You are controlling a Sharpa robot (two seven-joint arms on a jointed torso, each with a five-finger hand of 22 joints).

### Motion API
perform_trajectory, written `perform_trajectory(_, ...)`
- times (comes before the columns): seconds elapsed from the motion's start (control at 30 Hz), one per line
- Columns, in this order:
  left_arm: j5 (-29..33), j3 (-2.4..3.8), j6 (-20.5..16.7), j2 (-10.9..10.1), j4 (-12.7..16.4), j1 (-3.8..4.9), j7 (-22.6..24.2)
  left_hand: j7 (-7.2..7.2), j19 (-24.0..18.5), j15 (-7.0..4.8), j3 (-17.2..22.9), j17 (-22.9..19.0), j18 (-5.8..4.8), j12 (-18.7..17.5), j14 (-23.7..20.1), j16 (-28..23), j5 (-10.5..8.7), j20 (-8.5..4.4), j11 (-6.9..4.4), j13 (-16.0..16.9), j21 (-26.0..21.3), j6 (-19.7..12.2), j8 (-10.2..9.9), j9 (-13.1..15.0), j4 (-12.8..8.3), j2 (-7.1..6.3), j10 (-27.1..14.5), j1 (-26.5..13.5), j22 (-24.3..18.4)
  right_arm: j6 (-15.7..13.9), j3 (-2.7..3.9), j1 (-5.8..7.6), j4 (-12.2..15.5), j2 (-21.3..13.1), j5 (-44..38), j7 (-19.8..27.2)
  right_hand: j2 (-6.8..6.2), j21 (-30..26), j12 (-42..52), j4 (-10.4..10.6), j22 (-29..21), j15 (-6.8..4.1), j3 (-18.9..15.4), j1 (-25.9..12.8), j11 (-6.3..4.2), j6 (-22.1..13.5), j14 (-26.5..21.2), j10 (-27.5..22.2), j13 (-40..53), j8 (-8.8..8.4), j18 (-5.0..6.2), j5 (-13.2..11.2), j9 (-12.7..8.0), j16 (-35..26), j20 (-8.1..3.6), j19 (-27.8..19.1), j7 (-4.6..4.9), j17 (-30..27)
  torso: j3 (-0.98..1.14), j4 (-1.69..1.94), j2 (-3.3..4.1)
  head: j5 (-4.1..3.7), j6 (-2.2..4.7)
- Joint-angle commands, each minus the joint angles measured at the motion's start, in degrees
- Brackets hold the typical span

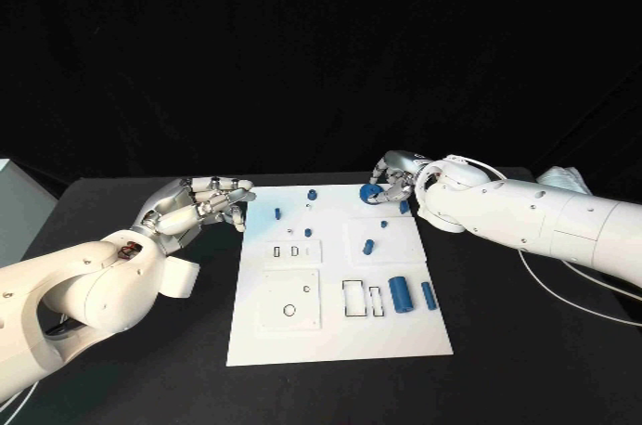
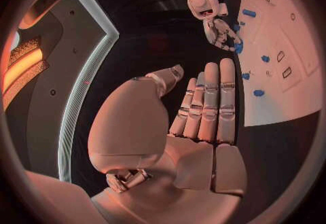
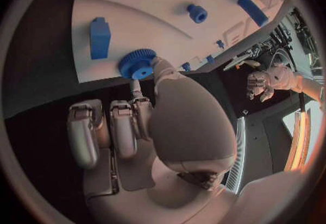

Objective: Assemble the parts on the task board

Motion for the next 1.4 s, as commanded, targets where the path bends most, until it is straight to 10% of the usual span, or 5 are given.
perform_trajectory(0.03, -0.23, 0.04, 1.12, 0.11, 0.04, 0.08, 0.25, 0.03, -0.28, 0.08, 0.21, -0.05, 0.79, -0.08, -0.33, 0.38, -0.01, 0.02, -0.12, 0.05, 0.30, -0.25, -0.19, 0.09, -0.02, 0.17, -0.15, -0.18, 0.05, 2.54, -0.03, -0.08, -0.26, 0.12, 0.24, -0.11, 0.53, 0.31, -0.06, -0.14, 15.10, 0.50, 0.65, -0.21, 0.23, 0.07, 5.49, -0.04, 8.35, -0.09, -0.82, 0.30, 0.00, 0.42, 0.36, 5.88, -0.17, 13.12, -0.02, -0.04, -0.02, 0.03, 0.00)
perform_trajectory(0.67, -0.23, 0.04, 1.21, 0.15, -0.13, 0.07, 0.10, 0.04, -0.34, 0.08, 0.21, -0.07, 0.79, -0.08, -0.34, 0.40, -0.01, 0.02, -0.12, 0.06, 0.37, -0.25, -0.19, 0.11, 0.02, 0.20, -0.15, -0.24, 0.10, 2.63, -0.07, -0.19, -0.03, -0.25, 1.16, 0.34, 1.25, 0.31, 0.75, -0.42, 15.10, 0.29, 5.80, 0.99, -0.02, 1.59, 5.56, 0.70, 9.11, 0.11, -0.82, 4.23, -0.42, 0.54, 0.23, 5.88, -0.37, 13.44, 0.02, -0.06, -0.05, -0.06, -0.01)
perform_trajectory(0.93, -0.23, 0.04, 1.23, 0.12, -0.10, 0.07, 0.08, 0.04, -0.34, 0.08, 0.21, -0.07, 0.79, -0.08, -0.34, 0.40, -0.01, 0.02, -0.12, 0.06, 0.37, -0.25, -0.19, 0.11, 0.02, 0.20, -0.15, -0.24, 0.10, -3.04, -0.07, -0.25, 2.59, -0.83, 0.96, 0.98, 1.26, 0.31, 1.54, -1.97, 15.10, -0.37, 15.71, 2.18, -0.77, 4.77, 5.62, 1.53, 9.81, 0.84, -0.82, 0.62, -0.79, 0.64, -0.35, 5.88, -1.18, 13.69, -0.03, -0.08, -0.03, -0.03, 0.06)
perform_trajectory(1.4, -0.23, 0.04, 1.16, 0.10, 0.01, 0.07, 0.07, 0.04, -0.34, 0.08, 0.21, -0.07, 0.79, -0.08, -0.34, 0.40, -0.01, 0.02, -0.12, 0.06, 0.37, -0.25, -0.19, 0.11, 0.02, 0.20, -0.15, -0.24, 0.10, -13.12, -0.02, -0.06, 13.06, -2.29, -6.89, -2.25, -0.14, 0.31, 2.19, -3.08, 15.10, -0.84, 18.12, 0.29, -1.29, 6.35, 5.67, 2.18, 10.37, 1.85, -0.82, -0.43, -0.41, 0.72, -0.77, 5.88, -1.79, 13.89, -0.12, -0.07, -0.11, 0.10, 0.31)
